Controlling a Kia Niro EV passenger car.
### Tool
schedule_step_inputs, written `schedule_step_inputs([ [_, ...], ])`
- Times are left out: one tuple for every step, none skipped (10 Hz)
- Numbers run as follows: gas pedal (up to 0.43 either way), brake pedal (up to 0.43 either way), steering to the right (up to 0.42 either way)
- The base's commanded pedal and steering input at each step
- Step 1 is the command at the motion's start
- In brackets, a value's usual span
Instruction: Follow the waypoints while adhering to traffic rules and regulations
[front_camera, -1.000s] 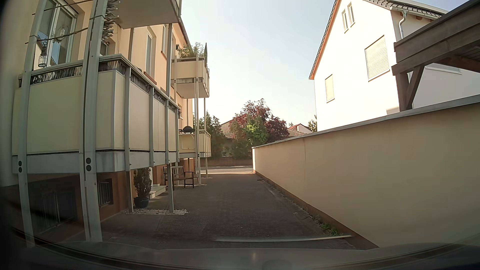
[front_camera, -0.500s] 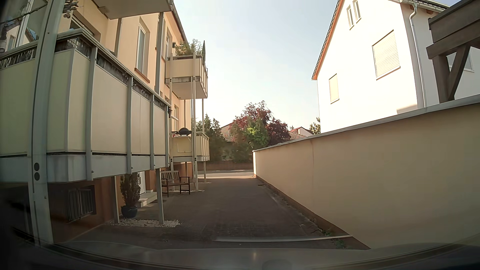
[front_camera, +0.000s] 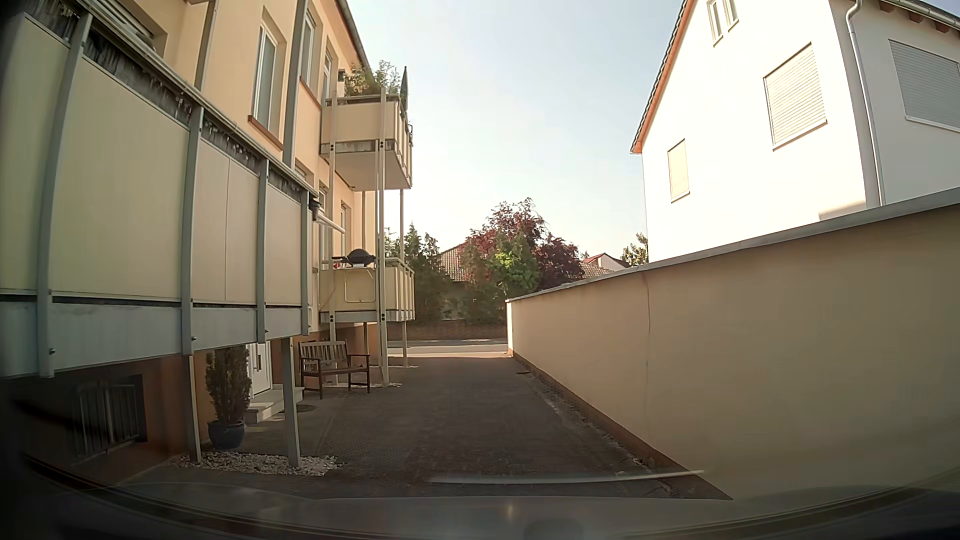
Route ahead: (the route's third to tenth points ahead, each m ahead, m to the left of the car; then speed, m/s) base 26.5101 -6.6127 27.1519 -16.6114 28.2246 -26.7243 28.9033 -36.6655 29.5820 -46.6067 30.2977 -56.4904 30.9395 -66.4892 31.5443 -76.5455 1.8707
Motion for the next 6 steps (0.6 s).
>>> schedule_step_inputs([
  [0.000,0.030,-0.066],
  [0.000,0.030,-0.083],
  [0.000,0.030,-0.101],
  [0.000,0.030,-0.111],
  [0.000,0.030,-0.120],
  [0.000,0.030,-0.122],
])
